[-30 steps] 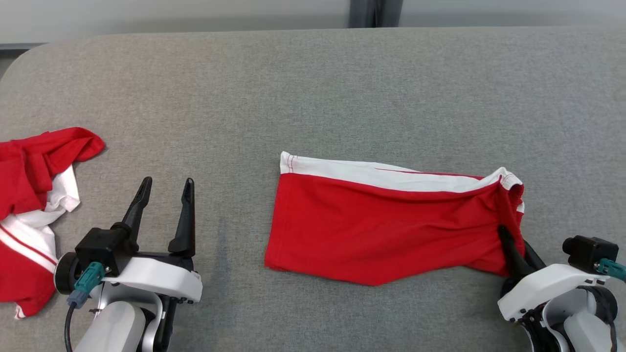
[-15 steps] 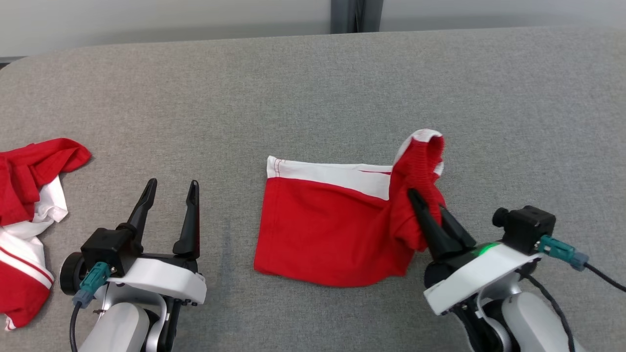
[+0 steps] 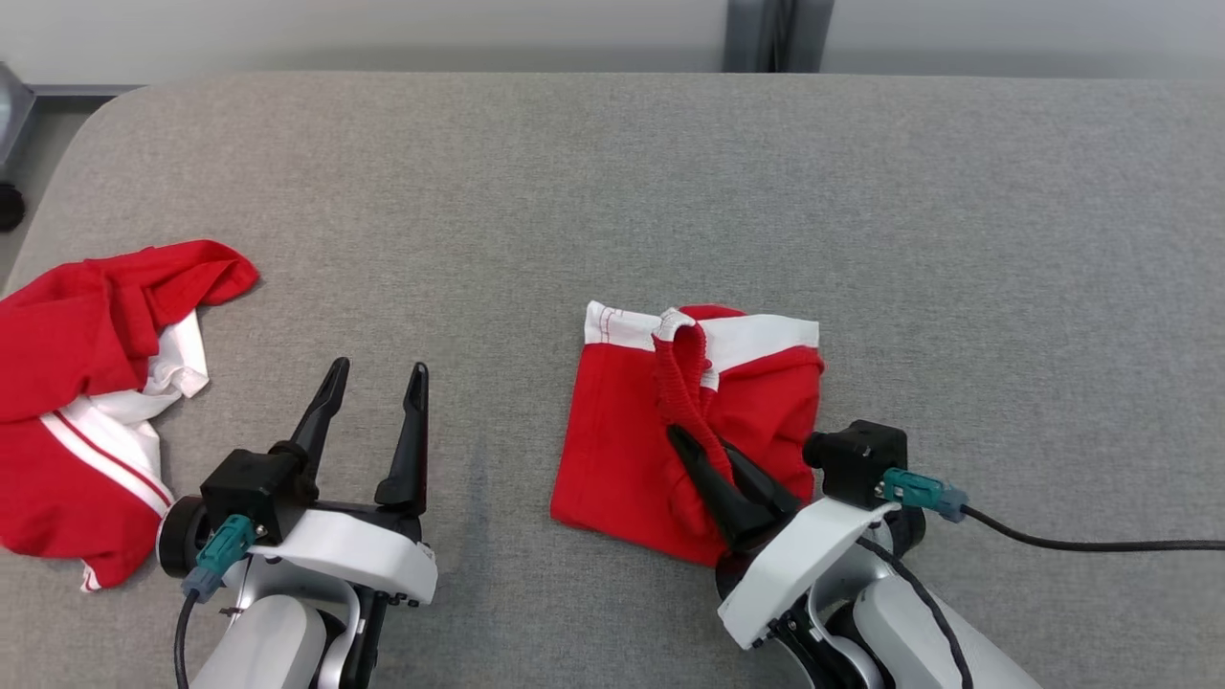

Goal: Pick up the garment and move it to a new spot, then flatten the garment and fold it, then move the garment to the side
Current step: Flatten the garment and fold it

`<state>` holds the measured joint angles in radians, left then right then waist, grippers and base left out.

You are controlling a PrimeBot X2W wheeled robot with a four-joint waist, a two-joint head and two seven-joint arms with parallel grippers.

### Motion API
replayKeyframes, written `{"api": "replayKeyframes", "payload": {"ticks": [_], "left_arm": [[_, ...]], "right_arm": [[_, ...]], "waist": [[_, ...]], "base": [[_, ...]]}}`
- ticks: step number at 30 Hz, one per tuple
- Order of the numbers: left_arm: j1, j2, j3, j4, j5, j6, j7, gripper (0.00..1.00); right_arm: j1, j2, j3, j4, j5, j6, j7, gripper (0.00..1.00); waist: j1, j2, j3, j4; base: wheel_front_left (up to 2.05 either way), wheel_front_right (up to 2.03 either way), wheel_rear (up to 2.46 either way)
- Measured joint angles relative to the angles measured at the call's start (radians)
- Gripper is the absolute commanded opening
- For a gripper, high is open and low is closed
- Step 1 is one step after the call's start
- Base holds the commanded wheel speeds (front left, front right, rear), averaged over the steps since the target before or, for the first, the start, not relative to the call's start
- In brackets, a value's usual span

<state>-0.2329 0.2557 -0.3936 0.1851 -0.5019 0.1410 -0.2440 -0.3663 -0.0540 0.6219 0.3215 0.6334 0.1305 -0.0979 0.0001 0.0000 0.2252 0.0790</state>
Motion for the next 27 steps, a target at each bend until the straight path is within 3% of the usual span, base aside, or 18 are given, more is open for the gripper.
{"api": "replayKeyframes", "payload": {"ticks": [3, 8, 9, 10, 11, 19, 22, 27], "left_arm": [[-0.002, -0.007, -0.006, 0.009, 0.0, -0.001, -0.003, 1.0], [-0.008, -0.018, -0.014, 0.021, 0.0, -0.004, -0.004, 1.0], [-0.009, -0.021, -0.015, 0.023, 0.0, -0.005, -0.005, 1.0], [-0.012, -0.023, -0.018, 0.026, 0.0, -0.006, -0.006, 1.0], [-0.016, -0.026, -0.021, 0.028, 0.0, -0.008, -0.007, 1.0], [-0.02, -0.023, -0.017, 0.036, 0.0, -0.008, -0.012, 1.0], [-0.02, -0.012, -0.004, 0.029, 0.0, 0.0, -0.012, 1.0], [-0.017, 0.01, 0.022, 0.014, 0.0, 0.017, -0.013, 1.0]], "right_arm": [[-0.037, 0.003, 0.022, 0.086, -0.008, 0.0, -0.04, 0.0], [-0.097, 0.005, 0.105, 0.181, 0.083, 0.0, -0.089, 0.0], [-0.105, 0.005, 0.117, 0.195, 0.095, 0.0, -0.095, 0.16], [-0.123, 0.006, 0.13, 0.228, 0.116, 0.0, -0.107, 0.93], [-0.141, 0.005, 0.144, 0.247, 0.135, 0.0, -0.12, 1.0], [-0.205, 0.007, 0.257, 0.165, 0.221, 0.0, -0.159, 1.0], [-0.186, 0.007, 0.083, 0.056, 0.044, 0.0, -0.162, 1.0], [-0.066, -0.01, -0.121, -0.049, -0.125, 0.0, -0.163, 1.0]], "waist": [[0.0, 0.0, 0.001, 0.02], [0.0, 0.0, 0.005, 0.049], [-0.0001, 0.0, 0.006, 0.052], [0.0, 0.0, 0.007, 0.056], [0.0, 0.0, 0.009, 0.059], [0.0, 0.0, 0.017, 0.047], [0.0, 0.0, 0.01, 0.014], [0.0, 0.0, 0.0, -0.021]], "base": [[0.0, 0.0, 0.0], [0.0, 0.0, 0.0], [0.0, 0.0, 0.0], [0.0, 0.0, 0.0], [0.0, 0.0, 0.0], [0.0, 0.0, 0.0], [0.0, 0.0, 0.0], [0.0, 0.0, 0.0]]}}
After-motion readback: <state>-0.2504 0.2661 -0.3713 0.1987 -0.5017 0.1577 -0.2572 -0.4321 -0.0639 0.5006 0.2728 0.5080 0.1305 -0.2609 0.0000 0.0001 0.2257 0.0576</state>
